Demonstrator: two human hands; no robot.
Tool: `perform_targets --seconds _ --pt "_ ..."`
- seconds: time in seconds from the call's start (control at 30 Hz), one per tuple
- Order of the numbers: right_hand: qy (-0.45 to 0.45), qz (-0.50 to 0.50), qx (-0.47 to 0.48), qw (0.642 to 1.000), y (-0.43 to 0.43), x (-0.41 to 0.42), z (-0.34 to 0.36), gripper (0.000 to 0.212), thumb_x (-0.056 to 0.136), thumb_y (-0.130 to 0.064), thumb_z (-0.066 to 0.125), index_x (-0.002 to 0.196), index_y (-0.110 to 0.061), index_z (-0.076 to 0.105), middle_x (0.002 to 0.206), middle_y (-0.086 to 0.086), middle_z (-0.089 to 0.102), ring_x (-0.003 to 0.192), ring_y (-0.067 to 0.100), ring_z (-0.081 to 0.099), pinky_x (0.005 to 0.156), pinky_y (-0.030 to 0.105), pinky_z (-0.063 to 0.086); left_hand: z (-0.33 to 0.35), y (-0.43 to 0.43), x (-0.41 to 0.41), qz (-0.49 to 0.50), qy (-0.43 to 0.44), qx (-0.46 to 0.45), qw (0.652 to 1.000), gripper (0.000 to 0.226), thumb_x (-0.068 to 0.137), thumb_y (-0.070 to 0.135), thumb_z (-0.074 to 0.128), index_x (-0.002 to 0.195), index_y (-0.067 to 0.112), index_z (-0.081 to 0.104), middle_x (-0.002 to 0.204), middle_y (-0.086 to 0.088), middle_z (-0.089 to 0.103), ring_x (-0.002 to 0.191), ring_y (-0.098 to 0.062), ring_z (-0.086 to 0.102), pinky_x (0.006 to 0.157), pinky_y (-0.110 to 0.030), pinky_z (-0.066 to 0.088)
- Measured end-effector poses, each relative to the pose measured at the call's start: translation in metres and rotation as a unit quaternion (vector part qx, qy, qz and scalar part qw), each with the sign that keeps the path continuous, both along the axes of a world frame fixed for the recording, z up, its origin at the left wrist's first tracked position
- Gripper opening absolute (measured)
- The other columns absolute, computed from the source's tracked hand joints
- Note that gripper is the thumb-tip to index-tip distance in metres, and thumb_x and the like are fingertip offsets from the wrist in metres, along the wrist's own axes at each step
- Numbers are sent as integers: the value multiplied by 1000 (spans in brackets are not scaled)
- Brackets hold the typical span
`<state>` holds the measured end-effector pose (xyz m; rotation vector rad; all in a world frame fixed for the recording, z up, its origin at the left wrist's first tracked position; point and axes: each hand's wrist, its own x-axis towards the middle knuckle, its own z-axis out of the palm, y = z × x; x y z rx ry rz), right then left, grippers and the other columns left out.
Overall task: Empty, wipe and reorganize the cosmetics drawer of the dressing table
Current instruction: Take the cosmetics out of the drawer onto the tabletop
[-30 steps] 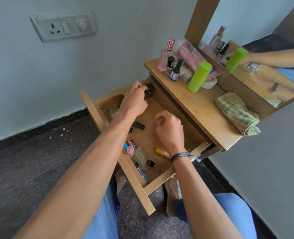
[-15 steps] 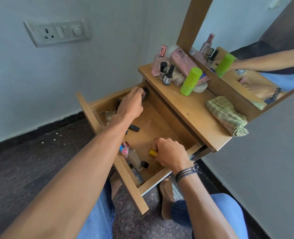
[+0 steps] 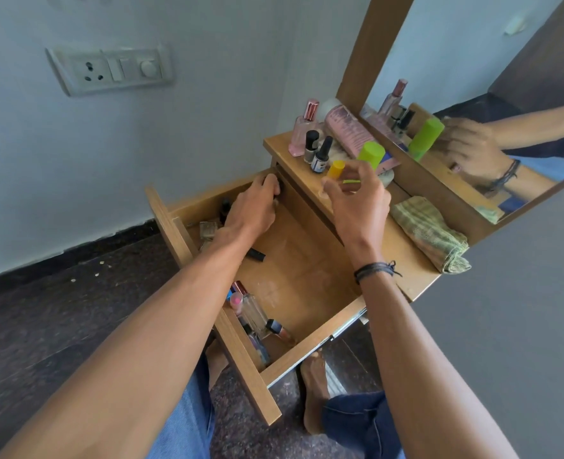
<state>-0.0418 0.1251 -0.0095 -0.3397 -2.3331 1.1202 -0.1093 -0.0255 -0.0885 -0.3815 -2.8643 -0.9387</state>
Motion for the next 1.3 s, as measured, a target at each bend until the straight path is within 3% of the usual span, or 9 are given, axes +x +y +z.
perform_targets --seconds 0.23,0.37,0.43,0.53,0.7,0.83,0.97,1.13,1.3 --pt "-23 -44 22 999 2 -21 -11 30 92 -29 71 121 -22 69 96 -11 74 83 0 61 84 19 46 2 -3 3 19 41 45 998 17 102 11 52 117 17 50 124 -6 52 87 -22 62 65 -32 50" --pt "-32 -52 39 997 4 -21 -16 31 93 -31 71 122 -23 69 102 -7 75 89 7 63 84 22 46 6 -2 2 18 94 74 993 14 104 17 51 117 12 52 120 -8 54 74 -19 61 51 -19 40" --pt "-39 -54 33 997 5 -22 -17 29 93 -32 71 120 -23 69 102 -4 75 91 11 65 84 24 47 9 -3 2 24 123 91 988 14 104 19 51 115 11 52 117 -8 53 70 -18 60 47 -21 44" --pt "-46 -56 35 997 4 -23 -18 27 94 -33 70 118 -23 70 101 -3 75 95 16 69 87 30 53 13 -3 1 43 150 129 979 13 105 21 50 113 11 51 114 -7 51 68 -19 61 50 -29 52" --pt "-58 -61 39 996 2 -26 -20 24 96 -30 68 118 -23 70 103 -2 76 98 19 69 88 32 54 19 -1 3 72 164 209 961 17 103 19 53 116 8 53 119 -8 53 84 -7 53 61 -6 38" --pt "-61 -58 48 995 2 -25 -20 23 97 -29 67 119 -21 69 106 0 76 101 21 69 86 30 50 27 2 6 50 183 283 940 18 104 21 52 118 11 53 120 -6 51 87 -18 65 63 -25 58" --pt "-61 -57 49 995 0 -25 -19 26 96 -28 67 121 -21 69 107 1 76 103 22 69 89 34 53 39 13 9 40 219 280 934 18 103 17 53 117 4 56 117 -9 53 89 -11 57 65 -7 48" --pt "5 -36 40 999 -5 -18 -17 23 89 -29 66 110 -23 71 97 -6 73 87 14 68 82 36 56 31 22 20 39 210 319 923 18 103 17 54 117 6 56 116 -7 54 91 -14 59 68 -8 46" --pt "113 -10 52 992 -4 -15 -24 18 85 -17 68 101 -15 73 96 0 60 74 -3 53 71 9 39 25 8 18 64 208 300 929 26 99 18 62 122 7 55 122 -8 56 108 -16 57 79 -14 50"
